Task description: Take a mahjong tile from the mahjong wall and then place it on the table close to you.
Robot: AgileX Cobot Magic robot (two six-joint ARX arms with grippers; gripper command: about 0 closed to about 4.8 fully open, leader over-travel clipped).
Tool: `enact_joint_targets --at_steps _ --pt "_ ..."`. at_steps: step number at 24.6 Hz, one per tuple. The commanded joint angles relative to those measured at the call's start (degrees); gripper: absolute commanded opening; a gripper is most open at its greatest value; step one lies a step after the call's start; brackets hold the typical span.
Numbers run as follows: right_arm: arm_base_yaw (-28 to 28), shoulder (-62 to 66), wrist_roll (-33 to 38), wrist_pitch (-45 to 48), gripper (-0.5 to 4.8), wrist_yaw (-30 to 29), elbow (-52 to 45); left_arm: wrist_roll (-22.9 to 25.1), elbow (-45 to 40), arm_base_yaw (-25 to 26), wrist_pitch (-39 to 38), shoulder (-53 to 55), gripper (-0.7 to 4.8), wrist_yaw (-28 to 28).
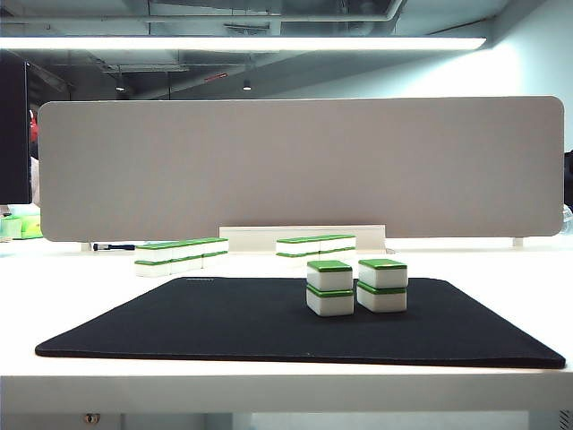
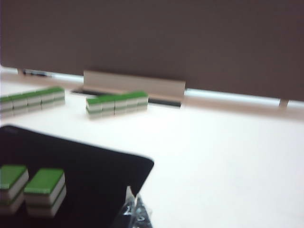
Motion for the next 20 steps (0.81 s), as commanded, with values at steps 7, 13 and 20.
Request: enact_joint_targets --at_steps 7,13,20 --pt "-0.17 -0.5 0.09 -10.54 -0.01 0.09 -0.17 0.17 0.09 -0.09 -0.57 0.04 0.44 0.02" --pt "-0.15 -0.5 0.35 -12.07 -0.01 0.37 -0.17 0.17 0.09 -0.09 -0.57 0.04 0.44 0.04" --pt "-0.11 -0.5 5.49 -13.07 -0.01 10.25 -0.17 0.17 0.09 -0.09 -0.57 0.04 0.44 0.02"
